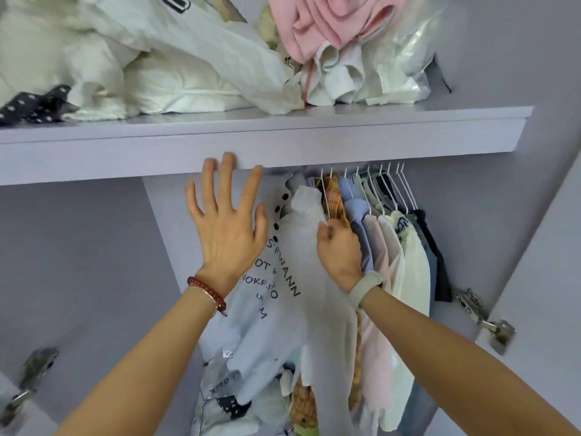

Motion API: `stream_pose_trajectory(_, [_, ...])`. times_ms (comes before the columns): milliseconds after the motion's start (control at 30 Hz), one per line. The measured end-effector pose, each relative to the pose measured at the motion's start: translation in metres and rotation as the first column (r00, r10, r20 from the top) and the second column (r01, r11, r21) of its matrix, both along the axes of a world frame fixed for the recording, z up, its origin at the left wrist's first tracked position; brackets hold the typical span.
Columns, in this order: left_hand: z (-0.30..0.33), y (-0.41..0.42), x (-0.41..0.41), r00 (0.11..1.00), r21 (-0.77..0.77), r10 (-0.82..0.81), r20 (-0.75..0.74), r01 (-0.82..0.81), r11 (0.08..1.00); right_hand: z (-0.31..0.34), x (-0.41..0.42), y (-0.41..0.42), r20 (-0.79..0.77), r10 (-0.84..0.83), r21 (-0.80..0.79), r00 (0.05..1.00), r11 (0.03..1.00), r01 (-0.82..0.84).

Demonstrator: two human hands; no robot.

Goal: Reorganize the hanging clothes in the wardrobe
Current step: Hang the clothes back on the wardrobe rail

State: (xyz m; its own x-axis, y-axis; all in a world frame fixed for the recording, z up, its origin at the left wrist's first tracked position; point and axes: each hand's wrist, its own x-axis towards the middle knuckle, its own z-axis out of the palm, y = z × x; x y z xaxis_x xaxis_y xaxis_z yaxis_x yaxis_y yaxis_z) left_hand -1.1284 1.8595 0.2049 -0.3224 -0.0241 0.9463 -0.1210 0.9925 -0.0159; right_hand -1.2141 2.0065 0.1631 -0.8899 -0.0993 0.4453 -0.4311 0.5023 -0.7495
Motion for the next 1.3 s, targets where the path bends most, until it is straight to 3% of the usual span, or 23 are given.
stream_pose_trajectory(133, [0.007, -0.012, -0.011, 1.0, -0.106, 0.023, 0.009, -0.022, 0.994, 0.002, -0.029, -0.018, 0.084, -0.112, 0.054, 0.99, 0.993, 0.108])
stream_pose_trajectory(367, [0.001, -0.022, -0.011, 1.0, -0.157, 0.011, 0.003, -0.011, 0.988, -0.022, -0.048, -0.036, 0.207, -0.114, 0.122, 0.972, 0.988, 0.09])
stream_pose_trajectory(500, [-0.023, -0.024, -0.006, 0.996, -0.107, -0.062, 0.058, 0.068, 0.992, -0.035, -0.035, -0.03, 0.086, -0.055, 0.114, 0.995, 0.992, 0.045])
stream_pose_trajectory(700, [-0.093, -0.006, -0.005, 0.913, 0.202, -0.224, 0.34, 0.162, 0.966, -0.06, 0.024, 0.009, -0.178, -0.036, 0.208, 0.983, 0.975, 0.073])
stream_pose_trajectory(833, [-0.139, 0.036, -0.002, 0.762, 0.284, -0.395, 0.513, 0.284, 0.916, -0.094, 0.069, 0.059, -0.231, -0.171, 0.311, 0.958, 0.92, 0.239])
stream_pose_trajectory(1000, [-0.198, 0.111, 0.031, 0.499, 0.306, -0.55, 0.67, 0.489, 0.817, -0.16, 0.161, 0.141, -0.011, -0.46, 0.466, 0.888, 0.783, 0.412])
stream_pose_trajectory(1167, [-0.225, 0.204, 0.081, 0.146, 0.364, -0.65, 0.745, 0.728, 0.581, -0.211, 0.289, 0.218, 0.188, -0.791, 0.594, 0.582, 0.564, 0.574])
stream_pose_trajectory(1300, [-0.242, 0.276, 0.139, -0.146, 0.432, -0.567, 0.811, 0.803, 0.411, -0.228, 0.404, 0.25, 0.266, -0.926, 0.635, 0.267, 0.377, 0.674])
